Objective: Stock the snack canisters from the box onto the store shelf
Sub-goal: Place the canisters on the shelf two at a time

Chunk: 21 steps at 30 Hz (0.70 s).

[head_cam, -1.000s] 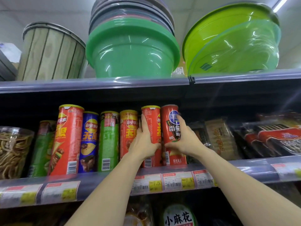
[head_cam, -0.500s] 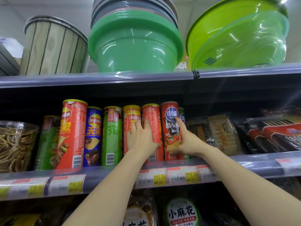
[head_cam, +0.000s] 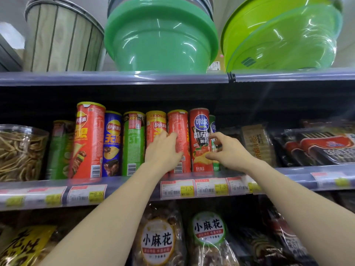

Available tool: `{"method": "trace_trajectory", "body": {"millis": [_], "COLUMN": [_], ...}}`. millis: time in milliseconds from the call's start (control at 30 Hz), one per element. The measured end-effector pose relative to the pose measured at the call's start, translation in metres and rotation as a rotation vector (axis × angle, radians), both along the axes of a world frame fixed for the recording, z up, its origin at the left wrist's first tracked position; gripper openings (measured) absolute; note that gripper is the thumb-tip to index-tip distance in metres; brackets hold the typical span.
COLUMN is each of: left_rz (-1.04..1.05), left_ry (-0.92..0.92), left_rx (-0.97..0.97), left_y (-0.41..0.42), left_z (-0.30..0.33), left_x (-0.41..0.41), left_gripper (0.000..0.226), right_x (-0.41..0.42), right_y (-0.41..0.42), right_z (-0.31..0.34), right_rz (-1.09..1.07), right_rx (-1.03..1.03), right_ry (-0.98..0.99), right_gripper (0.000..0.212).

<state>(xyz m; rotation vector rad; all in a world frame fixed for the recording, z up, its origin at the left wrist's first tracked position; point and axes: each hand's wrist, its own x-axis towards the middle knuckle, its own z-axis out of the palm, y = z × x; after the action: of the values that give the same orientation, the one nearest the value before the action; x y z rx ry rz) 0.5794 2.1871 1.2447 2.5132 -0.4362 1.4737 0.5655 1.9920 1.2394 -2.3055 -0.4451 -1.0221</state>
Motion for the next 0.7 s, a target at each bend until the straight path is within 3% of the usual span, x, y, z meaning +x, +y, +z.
{"method": "trace_trajectory", "body": {"millis": [300, 467, 600, 700], "left_rz": [-0.097, -0.178, -0.188, -0.159], "left_ry": [0.029, 0.059, 0.117, 0.276], "left_rx": [0.028, 0.077, 0.105, 0.165], "left_y": [0.017, 0.033, 0.046, 0.055], "left_z": [-0.023, -0.084, -0.160, -0.228], "left_x": [-0.068, -0.107, -0.132, -0.147], "left_gripper": [0.026, 0.025, 0.024, 0.028], "right_x": [-0.066, -0.101, -0.123, -0.134], "right_y": [0.025, 0.039, 0.046, 0.048], "right_z": [-0.023, -0.085, -0.166, -0.237], "right_rz": [0.033, 0.078, 0.138, 0.168], "right_rx": [-0.070, -0.053, -0.028, -0.082], "right_ry": [-0.103, -0.155, -0.057, 0.078], "right_gripper": [0.017, 0.016, 0.017, 0.020]}}
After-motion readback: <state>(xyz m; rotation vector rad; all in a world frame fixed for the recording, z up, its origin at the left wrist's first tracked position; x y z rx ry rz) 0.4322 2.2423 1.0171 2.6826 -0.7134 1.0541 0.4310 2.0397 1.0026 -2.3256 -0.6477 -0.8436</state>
